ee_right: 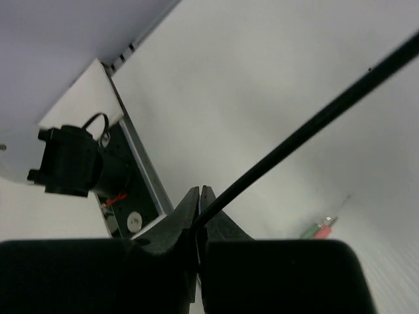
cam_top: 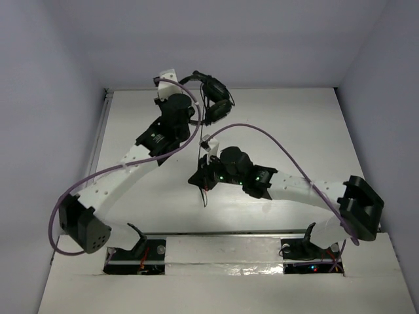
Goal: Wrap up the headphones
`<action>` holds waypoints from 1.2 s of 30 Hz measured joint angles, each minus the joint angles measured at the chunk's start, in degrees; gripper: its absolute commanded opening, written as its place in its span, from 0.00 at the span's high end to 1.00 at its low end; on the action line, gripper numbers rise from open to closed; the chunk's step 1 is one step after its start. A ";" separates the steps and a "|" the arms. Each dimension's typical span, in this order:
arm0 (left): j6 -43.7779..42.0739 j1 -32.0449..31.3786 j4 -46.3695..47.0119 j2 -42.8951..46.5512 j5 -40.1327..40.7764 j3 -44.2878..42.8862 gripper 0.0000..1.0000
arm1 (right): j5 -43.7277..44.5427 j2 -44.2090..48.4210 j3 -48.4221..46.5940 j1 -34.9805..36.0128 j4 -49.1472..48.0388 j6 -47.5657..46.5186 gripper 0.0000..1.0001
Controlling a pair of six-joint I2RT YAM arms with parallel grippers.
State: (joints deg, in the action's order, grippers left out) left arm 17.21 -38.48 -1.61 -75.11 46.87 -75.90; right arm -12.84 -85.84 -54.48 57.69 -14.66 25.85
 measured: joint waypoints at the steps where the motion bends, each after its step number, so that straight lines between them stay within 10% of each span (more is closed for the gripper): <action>1: -0.74 -0.11 -0.11 -1.86 0.15 0.00 1.00 | 1.29 1.09 -0.90 1.25 3.76 -0.70 1.00; 15: -3.43 -1.38 2.08 -4.55 -7.30 10.36 1.00 | 17.77 12.83 -14.27 2.73 44.22 -8.13 1.00; 36: -8.81 -14.62 -13.64 1.18 -19.17 15.63 1.00 | 38.66 11.02 -21.55 3.41 60.59 -12.35 1.00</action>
State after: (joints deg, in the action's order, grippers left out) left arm 8.40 -53.10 -15.25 -73.93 27.70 -60.27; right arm 25.82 -74.83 -76.03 61.10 45.93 13.50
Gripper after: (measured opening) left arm 0.080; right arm 0.045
